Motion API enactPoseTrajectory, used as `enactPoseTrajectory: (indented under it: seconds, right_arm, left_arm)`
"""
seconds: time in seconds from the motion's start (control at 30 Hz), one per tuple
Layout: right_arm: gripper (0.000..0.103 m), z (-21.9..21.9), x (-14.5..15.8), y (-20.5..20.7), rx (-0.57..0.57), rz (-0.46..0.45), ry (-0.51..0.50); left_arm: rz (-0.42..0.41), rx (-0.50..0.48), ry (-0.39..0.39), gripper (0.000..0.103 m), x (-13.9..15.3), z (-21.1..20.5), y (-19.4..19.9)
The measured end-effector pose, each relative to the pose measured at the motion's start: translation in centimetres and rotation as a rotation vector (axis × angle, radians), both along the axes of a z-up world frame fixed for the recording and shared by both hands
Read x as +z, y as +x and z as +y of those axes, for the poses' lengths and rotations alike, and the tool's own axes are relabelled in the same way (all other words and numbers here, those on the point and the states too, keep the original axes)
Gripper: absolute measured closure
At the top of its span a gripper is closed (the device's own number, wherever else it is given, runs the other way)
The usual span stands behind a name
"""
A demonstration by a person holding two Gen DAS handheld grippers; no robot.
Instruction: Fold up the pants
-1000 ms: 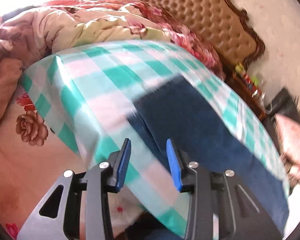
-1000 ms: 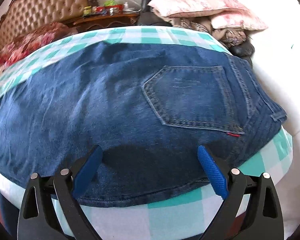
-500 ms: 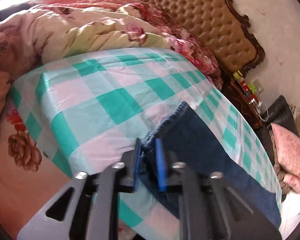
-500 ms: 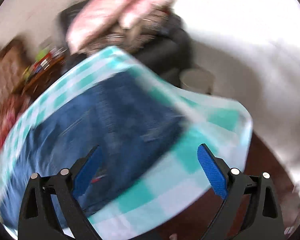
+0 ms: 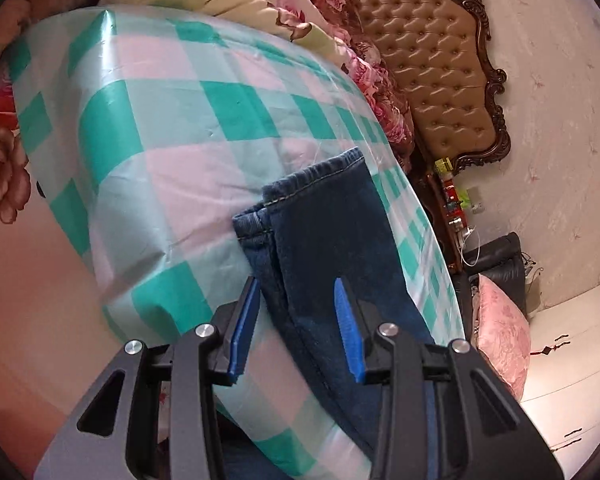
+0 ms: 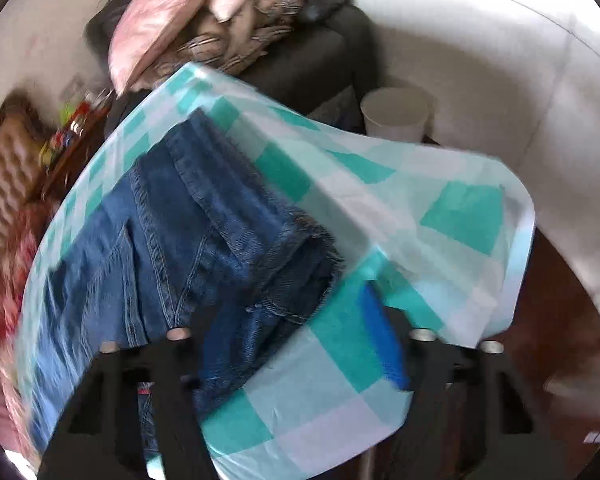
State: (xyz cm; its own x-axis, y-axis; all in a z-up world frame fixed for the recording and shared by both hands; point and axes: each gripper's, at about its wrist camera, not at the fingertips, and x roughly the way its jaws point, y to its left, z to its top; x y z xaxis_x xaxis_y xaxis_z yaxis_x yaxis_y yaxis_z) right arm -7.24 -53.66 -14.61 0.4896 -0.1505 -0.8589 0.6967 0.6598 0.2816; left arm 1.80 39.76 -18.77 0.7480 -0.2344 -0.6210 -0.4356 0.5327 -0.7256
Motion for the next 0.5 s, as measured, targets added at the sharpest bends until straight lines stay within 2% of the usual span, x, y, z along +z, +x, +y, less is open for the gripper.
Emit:
enactPoseTrajectory:
  seconds: [0.07,0.13,0.23,0.3,0.37,0.4,0.47,0.5]
  right_arm:
    - [0.067,0.6,0.0,0.4,0.021,0.021,-0.020]
    - [0.067,1.1,0.2,0.6,0.029,0.048,-0.056]
    - [0.067,2.5,0.8,0.8,0.039,0.092,-0.154]
    - [0.067,3.6,1.4,0.7,0.026,0.122,-0.232]
    - [0.066,5.9,2.9,0.3,0.008,0.122,-0.363]
    - [0.066,7.2,3.5,0.5,0.039,0.099,-0.393]
    - [0.066,10.2,4.3,1.8,0.145,0.057,-0.429]
    - [0.062,11.7,4.7,3.0,0.201,0.024,-0.439]
  left_arm:
    - [0.021,0.011,0.018,0.069,0.2,0.1,0.0]
    - [0.053,0.019,0.140,0.069,1.7,-0.6,0.1]
    - [0.032,-0.062,0.291,0.069,4.2,-3.9,0.5]
    - [0.021,-0.175,0.428,0.069,5.6,-8.6,1.3]
    - [-0.002,-0.292,0.522,0.069,6.5,-13.5,2.4]
    - [-0.027,-0.380,0.581,0.069,6.9,-17.5,3.3]
    - [-0.074,-0.511,0.633,0.069,7.3,-23.6,4.8]
    - [-0.107,-0.603,0.658,0.069,7.2,-28.0,6.0]
